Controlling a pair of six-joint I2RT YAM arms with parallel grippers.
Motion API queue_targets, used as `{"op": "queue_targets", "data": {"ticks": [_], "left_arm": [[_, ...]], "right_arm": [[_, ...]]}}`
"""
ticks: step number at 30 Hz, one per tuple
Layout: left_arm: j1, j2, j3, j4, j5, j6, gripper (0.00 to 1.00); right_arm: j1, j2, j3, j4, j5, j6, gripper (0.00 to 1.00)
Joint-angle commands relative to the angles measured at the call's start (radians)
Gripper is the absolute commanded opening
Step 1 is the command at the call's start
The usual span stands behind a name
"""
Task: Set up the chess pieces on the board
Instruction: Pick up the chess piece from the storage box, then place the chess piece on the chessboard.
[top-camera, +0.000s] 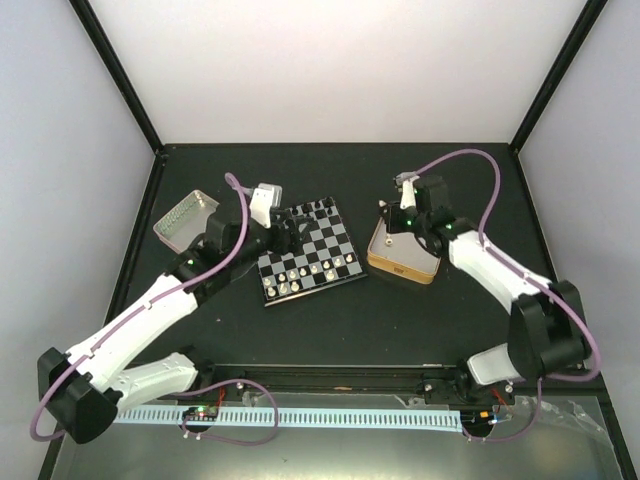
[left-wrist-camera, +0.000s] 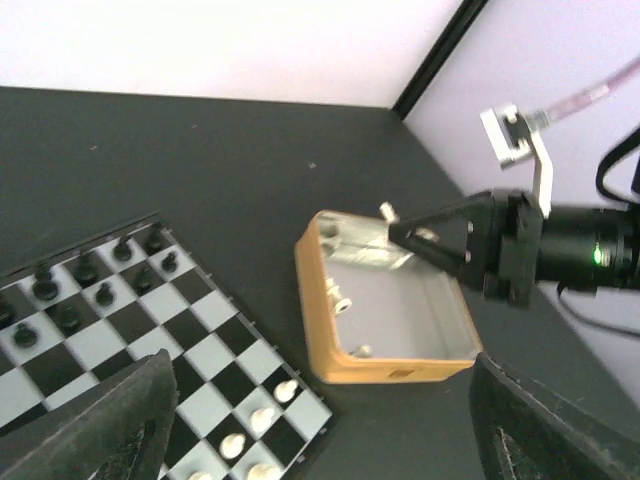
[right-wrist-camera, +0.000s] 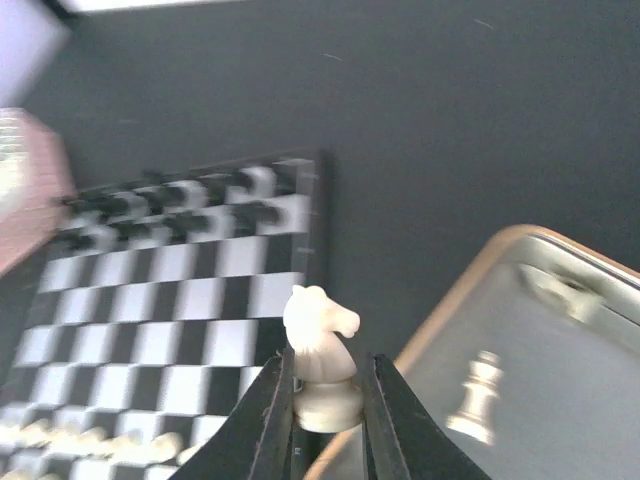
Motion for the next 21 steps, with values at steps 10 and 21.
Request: {"op": "queue_targets", "data": {"ticks": [10, 21], "left_arm": [[0.089, 0.117, 0.159, 0.192, 0.474, -0.282, 0.83], [0.092, 0.257, 0.289, 0.12, 0.65, -0.333, 0.54]], "right_arm": [[0.122, -0.298, -0.181, 0.46, -0.565, -0.227, 0.1], [0.193, -0.321, -0.143, 0.362, -0.48, -0.34, 0.1]]}}
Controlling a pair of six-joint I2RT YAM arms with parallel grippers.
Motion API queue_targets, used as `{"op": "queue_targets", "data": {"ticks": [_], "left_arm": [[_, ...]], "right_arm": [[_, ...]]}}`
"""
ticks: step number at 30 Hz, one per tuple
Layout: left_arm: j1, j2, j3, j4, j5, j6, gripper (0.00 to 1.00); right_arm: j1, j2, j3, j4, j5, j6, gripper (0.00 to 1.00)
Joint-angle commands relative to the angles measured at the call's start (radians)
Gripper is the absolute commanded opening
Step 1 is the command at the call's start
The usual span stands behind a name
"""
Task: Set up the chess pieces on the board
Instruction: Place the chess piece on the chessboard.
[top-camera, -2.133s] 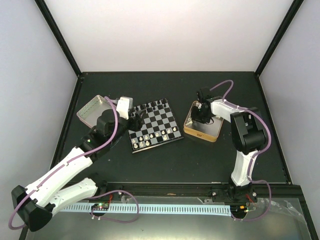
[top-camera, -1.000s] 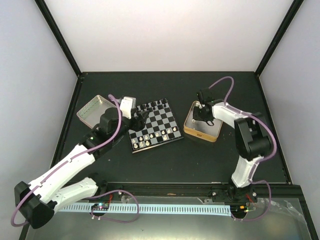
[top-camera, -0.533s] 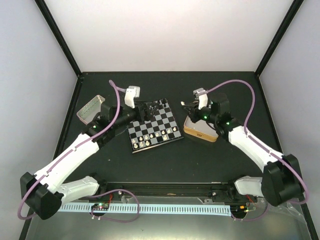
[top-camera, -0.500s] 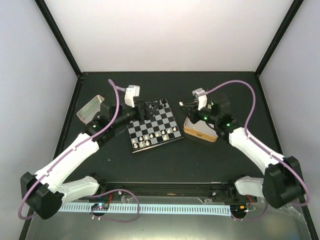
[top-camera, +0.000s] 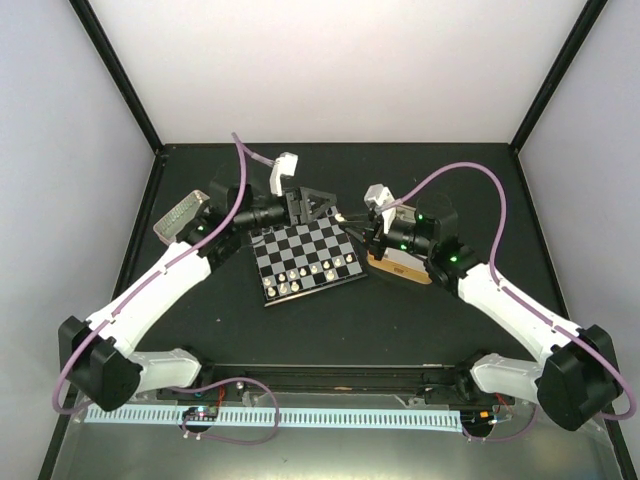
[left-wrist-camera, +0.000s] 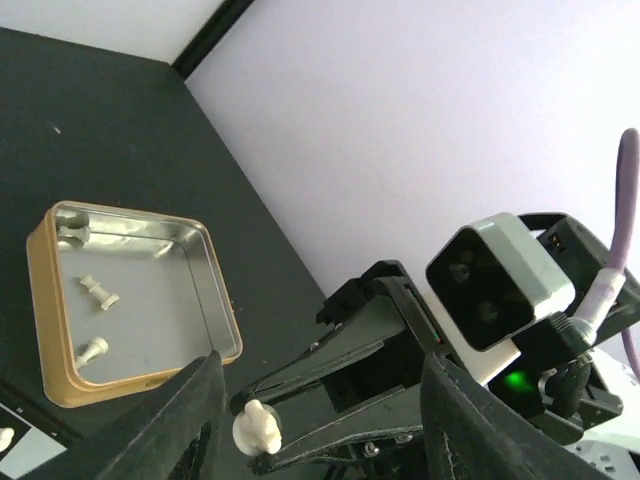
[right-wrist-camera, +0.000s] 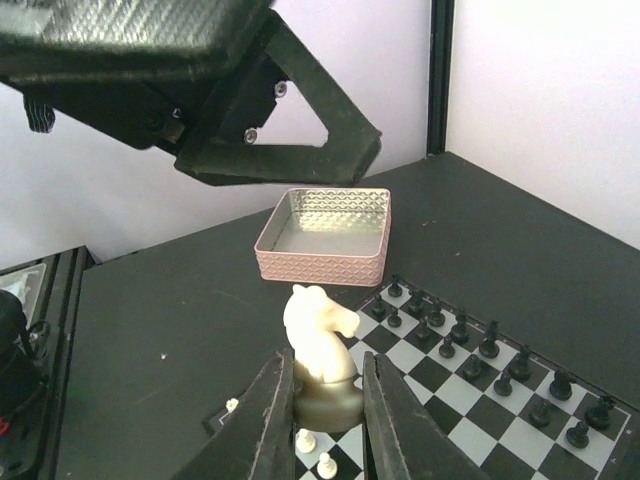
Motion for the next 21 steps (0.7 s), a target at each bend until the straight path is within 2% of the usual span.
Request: {"op": "queue_targets", "data": {"ticks": [1, 7, 14, 17, 21], "left_arm": [[0.006, 0.047, 0.064, -0.038, 0.117, -0.028, 0.51], [-0.004, 0.139, 0.127, -0.2, 0.152, 0.037, 0.45], [-0.006, 0.161, 0.128, -0.211, 0.189, 0.04, 0.25], [-0.008, 0.164, 0.126, -0.215, 0.21, 0.037, 0.23], [-0.011, 0.168, 0.121, -0.204, 0.236, 0.03, 0.13]], "right_arm": [[0.01, -0.011, 0.04, -0.027, 0.023, -0.062, 0.1], [0.013, 0.0, 0.041, -0.028, 0.031, -0.061, 0.1], [0.015, 0.014, 0.044, -0.033, 0.044, -0.064, 0.1], [0.015, 0.023, 0.05, -0.039, 0.049, -0.064, 0.1], [0.016, 0.029, 0.052, -0.042, 0.06, -0.065, 0.1]]}}
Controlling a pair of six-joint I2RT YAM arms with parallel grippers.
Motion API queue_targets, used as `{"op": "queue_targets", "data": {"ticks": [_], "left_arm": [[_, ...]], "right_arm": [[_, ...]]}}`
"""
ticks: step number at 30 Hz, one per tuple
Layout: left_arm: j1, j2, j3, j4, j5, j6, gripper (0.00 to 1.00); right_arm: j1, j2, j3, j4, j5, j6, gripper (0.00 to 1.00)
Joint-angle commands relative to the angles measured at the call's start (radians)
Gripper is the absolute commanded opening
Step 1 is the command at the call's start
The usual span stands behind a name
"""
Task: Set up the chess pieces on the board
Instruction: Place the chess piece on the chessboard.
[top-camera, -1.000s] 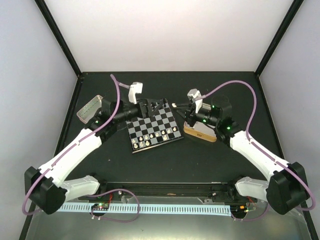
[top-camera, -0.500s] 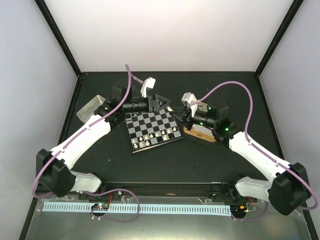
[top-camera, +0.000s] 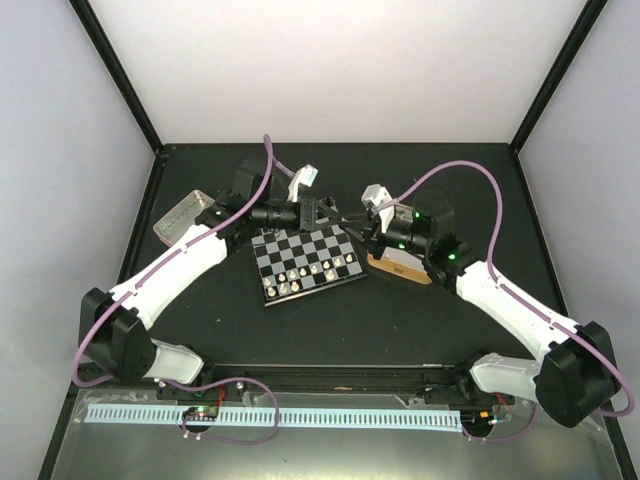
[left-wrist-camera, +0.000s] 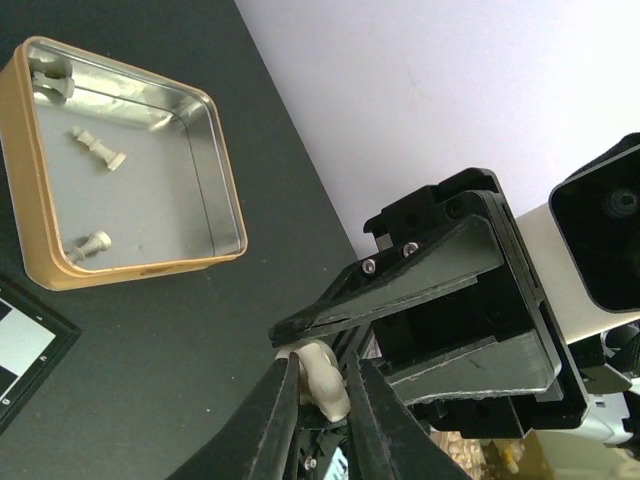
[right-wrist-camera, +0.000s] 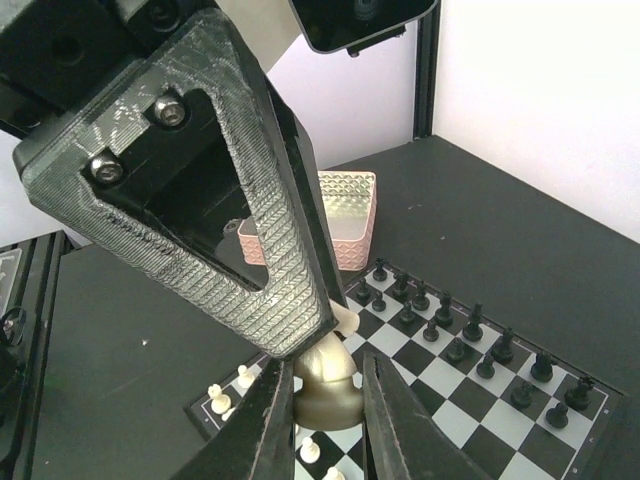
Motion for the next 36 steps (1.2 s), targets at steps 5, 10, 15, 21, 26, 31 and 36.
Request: {"op": "queue_targets", "data": {"ticks": [5, 10, 15, 21, 26, 31, 36], "left_arm": [[-0.011, 0.008, 0.039, -0.01, 0.036, 0.016, 0.01], [-0.009, -0.023, 0.027, -0.06, -0.111, 0.086, 0.01], [-0.014, -0.029, 0.009, -0.135, -0.252, 0.173, 0.01], [-0.089, -0.005, 0.005, -0.261, -0.505, 0.283, 0.02], [-0.177, 0.043, -0.021, -0.294, -0.682, 0.325, 0.01], [-0.252, 0.114, -0.032, -0.285, -0.746, 0.365, 0.02], [-0.296, 0.196, -0.012, -0.266, -0.765, 0.393, 0.02]], "right_arm": [[0.012, 0.006, 0.029, -0.006, 0.049, -0.004, 0.29], [0.012, -0.048, -0.004, -0.031, 0.127, 0.025, 0.59], [0.012, -0.114, -0.038, -0.036, 0.287, 0.093, 0.67], [0.009, -0.115, -0.005, -0.124, 0.708, 0.265, 0.68], [-0.005, -0.062, 0.035, -0.229, 0.964, 0.401, 0.68], [-0.101, -0.049, 0.006, -0.294, 0.979, 0.595, 0.68], [-0.166, -0.034, -0.024, -0.326, 0.954, 0.686, 0.68]]}}
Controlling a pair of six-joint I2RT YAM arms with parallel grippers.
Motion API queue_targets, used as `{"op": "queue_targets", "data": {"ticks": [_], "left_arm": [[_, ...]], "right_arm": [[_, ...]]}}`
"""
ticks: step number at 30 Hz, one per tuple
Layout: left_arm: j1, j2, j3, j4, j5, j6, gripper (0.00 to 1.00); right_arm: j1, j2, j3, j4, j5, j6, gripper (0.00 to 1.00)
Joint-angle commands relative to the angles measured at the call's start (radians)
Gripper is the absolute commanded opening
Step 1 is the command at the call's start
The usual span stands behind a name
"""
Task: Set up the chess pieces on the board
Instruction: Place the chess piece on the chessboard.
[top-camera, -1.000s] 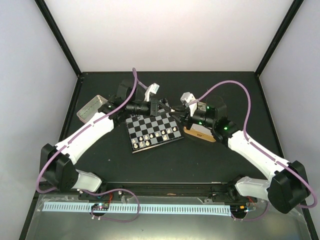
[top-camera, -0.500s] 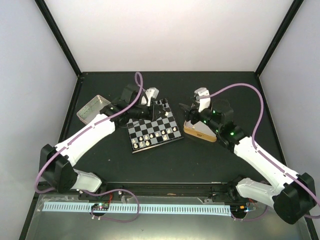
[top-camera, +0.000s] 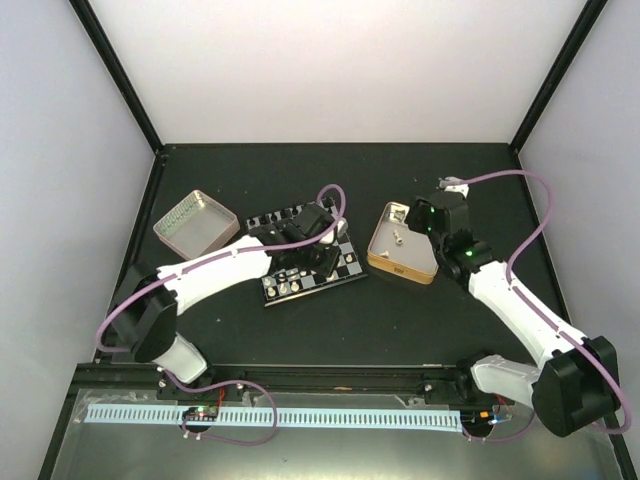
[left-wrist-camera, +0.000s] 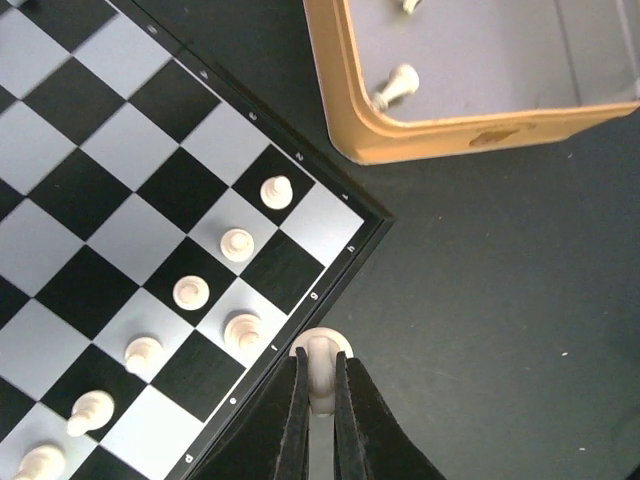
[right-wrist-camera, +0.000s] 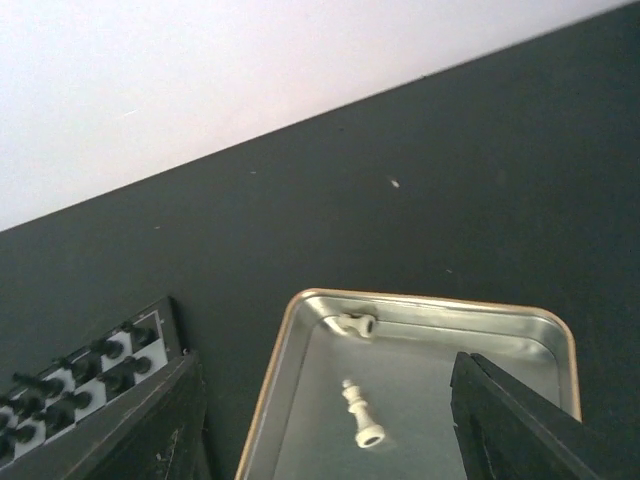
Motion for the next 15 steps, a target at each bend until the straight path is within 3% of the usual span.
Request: {"op": "queue_targets", "data": {"ticks": [1, 15], "left_arm": [[-0.036, 0.065, 0.029, -0.002, -0.064, 0.054, 0.01], [-0.065, 0.243, 0.097, 0.032, -0.123, 0.083, 0.02]], "right_arm": [[-0.034, 0.016, -0.024, -0.046, 0.036, 0.131, 0.68], [-0.064, 0.072, -0.023, -0.067, -0.007, 0.145, 0.68]]}}
